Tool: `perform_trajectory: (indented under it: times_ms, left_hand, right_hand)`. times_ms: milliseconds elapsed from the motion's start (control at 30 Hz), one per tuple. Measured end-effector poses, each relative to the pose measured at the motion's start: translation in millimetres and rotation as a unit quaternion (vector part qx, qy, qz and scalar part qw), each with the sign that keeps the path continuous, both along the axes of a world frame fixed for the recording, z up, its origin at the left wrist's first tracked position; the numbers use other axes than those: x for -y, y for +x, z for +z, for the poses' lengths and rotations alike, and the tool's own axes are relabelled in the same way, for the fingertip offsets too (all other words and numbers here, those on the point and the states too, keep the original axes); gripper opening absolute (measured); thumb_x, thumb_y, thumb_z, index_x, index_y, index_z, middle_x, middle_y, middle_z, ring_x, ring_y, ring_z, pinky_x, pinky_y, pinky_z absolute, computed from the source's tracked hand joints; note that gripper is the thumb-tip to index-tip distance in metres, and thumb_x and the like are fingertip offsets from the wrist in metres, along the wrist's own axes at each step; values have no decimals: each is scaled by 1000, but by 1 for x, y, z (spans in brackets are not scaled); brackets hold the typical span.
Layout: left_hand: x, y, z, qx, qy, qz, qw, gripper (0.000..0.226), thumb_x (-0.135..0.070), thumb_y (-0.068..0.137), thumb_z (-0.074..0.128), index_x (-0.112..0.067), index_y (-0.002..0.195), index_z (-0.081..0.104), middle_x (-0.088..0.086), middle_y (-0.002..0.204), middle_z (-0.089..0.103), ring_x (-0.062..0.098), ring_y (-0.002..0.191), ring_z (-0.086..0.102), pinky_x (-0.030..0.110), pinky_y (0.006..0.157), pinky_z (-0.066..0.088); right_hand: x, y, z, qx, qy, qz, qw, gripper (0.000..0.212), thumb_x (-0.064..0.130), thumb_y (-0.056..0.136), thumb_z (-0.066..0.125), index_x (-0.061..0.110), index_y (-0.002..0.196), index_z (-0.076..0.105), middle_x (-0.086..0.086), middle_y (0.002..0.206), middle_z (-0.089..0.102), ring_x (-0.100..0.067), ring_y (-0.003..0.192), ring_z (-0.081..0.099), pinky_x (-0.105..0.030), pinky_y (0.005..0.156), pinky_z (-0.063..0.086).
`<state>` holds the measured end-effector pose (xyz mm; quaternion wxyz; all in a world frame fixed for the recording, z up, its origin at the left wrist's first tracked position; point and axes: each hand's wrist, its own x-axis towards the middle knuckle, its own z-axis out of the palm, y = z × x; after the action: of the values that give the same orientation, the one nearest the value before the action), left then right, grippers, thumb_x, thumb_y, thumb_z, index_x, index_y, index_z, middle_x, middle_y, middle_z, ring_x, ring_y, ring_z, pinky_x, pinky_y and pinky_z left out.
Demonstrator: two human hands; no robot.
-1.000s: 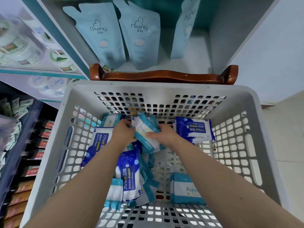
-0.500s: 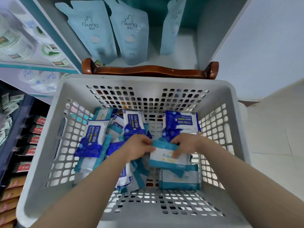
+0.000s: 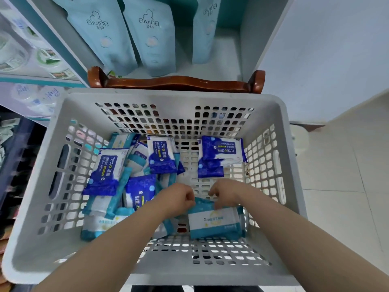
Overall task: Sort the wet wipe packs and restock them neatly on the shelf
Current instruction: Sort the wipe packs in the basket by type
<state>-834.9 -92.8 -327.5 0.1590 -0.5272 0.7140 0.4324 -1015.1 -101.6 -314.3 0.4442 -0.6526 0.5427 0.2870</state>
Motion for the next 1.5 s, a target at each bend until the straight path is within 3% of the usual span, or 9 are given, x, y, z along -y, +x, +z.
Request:
perform_trajectory:
  times_ms: [200, 367, 667, 900, 1033, 1167, 1267, 1400, 1500]
  left_hand:
    - [16, 47, 50, -44, -130, 122, 983, 19, -31, 94, 55, -19, 103, 66, -3, 102, 70, 15, 95, 63, 34, 85, 51]
    - [21, 121, 62, 43, -255, 223, 940, 26, -26, 94, 55, -12, 112, 65, 5, 113, 65, 24, 105, 59, 34, 88, 45]
    - [44, 161, 30, 104, -129, 243, 956, 29, -27, 91, 60, -2, 106, 54, 17, 110, 53, 30, 96, 53, 28, 70, 34]
    - [40, 155, 15, 144, -148, 232, 950, 40, -28, 84, 70, -10, 116, 53, 16, 123, 44, 33, 108, 49, 36, 91, 45]
    - [38, 151, 17, 145, -169, 259, 940, 58, -27, 72, 80, -12, 113, 43, 14, 112, 54, 31, 101, 52, 40, 83, 47]
    - [35, 152, 25, 54, -176, 328, 927, 65, -16, 70, 82, -18, 114, 34, 4, 93, 60, 24, 84, 59, 33, 64, 49]
    - [34, 158, 29, 24, -145, 360, 921, 39, -3, 80, 68, -12, 107, 41, 3, 79, 55, 27, 77, 58, 27, 54, 39]
    - [22, 159, 28, 105, -121, 273, 949, 47, -20, 86, 66, -10, 128, 47, 16, 128, 45, 33, 109, 53, 32, 89, 46]
    - [20, 150, 26, 131, -166, 257, 943, 47, -36, 91, 60, -12, 129, 47, 14, 126, 52, 32, 112, 50, 36, 92, 39]
  right_hand:
    - [23, 36, 27, 104, -197, -92, 970, 44, 32, 93, 57, 17, 135, 54, -5, 138, 52, -23, 125, 49, -35, 103, 41]
    - [41, 96, 34, 161, -243, -88, 953, 42, 32, 99, 47, 16, 138, 49, -5, 141, 49, -22, 126, 48, -34, 103, 40]
    - [67, 141, -6, 120, -183, -192, 957, 53, 32, 97, 51, 8, 144, 38, -15, 143, 43, -28, 130, 42, -33, 106, 34]
    - [79, 143, -27, 131, -163, -375, 903, 58, 17, 77, 77, 8, 121, 41, -12, 113, 62, -25, 97, 59, -33, 81, 48]
    - [81, 138, -26, 158, -164, -417, 880, 64, 10, 71, 82, 3, 122, 43, -8, 110, 60, -22, 97, 60, -30, 75, 47]
    - [79, 134, -17, 200, -127, -437, 868, 37, 4, 79, 73, 4, 113, 59, -11, 111, 66, -18, 90, 59, -32, 79, 51]
    - [76, 124, -6, 218, -123, -449, 858, 23, 4, 86, 64, 5, 109, 67, -10, 106, 68, -18, 86, 60, -31, 76, 50]
    - [60, 108, 9, 231, -80, -487, 839, 21, 4, 89, 60, 6, 109, 65, -11, 107, 68, -26, 93, 65, -41, 86, 53]
    - [44, 96, 18, 231, -74, -507, 827, 11, 5, 91, 59, 13, 97, 62, -5, 95, 67, -20, 82, 64, -33, 73, 52]
